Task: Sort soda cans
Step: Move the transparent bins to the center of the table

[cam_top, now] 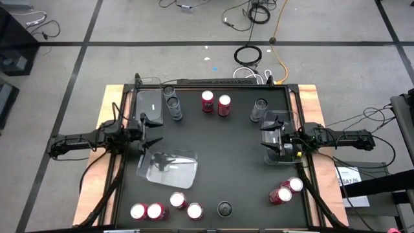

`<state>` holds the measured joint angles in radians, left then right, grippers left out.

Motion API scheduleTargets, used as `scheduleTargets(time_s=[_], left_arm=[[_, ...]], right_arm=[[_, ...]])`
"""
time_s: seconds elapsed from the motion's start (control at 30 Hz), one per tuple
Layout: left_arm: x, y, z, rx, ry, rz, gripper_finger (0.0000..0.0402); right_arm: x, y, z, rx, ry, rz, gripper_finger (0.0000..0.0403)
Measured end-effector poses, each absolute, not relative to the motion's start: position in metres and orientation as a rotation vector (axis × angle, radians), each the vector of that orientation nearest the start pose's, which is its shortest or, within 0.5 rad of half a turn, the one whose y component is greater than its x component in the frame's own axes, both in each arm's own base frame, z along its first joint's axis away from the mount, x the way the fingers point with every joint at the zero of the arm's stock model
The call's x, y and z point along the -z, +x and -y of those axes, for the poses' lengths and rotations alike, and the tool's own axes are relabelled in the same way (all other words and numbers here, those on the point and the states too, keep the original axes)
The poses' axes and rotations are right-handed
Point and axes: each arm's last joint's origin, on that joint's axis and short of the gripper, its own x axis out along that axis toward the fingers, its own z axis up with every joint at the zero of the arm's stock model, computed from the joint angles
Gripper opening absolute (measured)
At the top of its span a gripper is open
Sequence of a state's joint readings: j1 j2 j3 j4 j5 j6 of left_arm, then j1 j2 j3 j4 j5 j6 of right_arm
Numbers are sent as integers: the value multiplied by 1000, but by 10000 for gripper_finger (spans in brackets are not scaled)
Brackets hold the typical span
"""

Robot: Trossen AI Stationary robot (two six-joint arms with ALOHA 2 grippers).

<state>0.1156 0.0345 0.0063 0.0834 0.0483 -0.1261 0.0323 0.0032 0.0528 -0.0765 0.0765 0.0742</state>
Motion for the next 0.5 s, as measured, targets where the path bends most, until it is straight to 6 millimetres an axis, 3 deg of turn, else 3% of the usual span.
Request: scheduleTargets(time_s=[0.23, 0.5], left_arm=[[-172, 99, -10, -56, -322, 79, 321], [-177, 98, -10, -49, -326, 121, 321]], right_arm=[[-174, 94, -1, 45, 73, -25, 303], [-174, 94, -1, 45, 73, -25, 303]])
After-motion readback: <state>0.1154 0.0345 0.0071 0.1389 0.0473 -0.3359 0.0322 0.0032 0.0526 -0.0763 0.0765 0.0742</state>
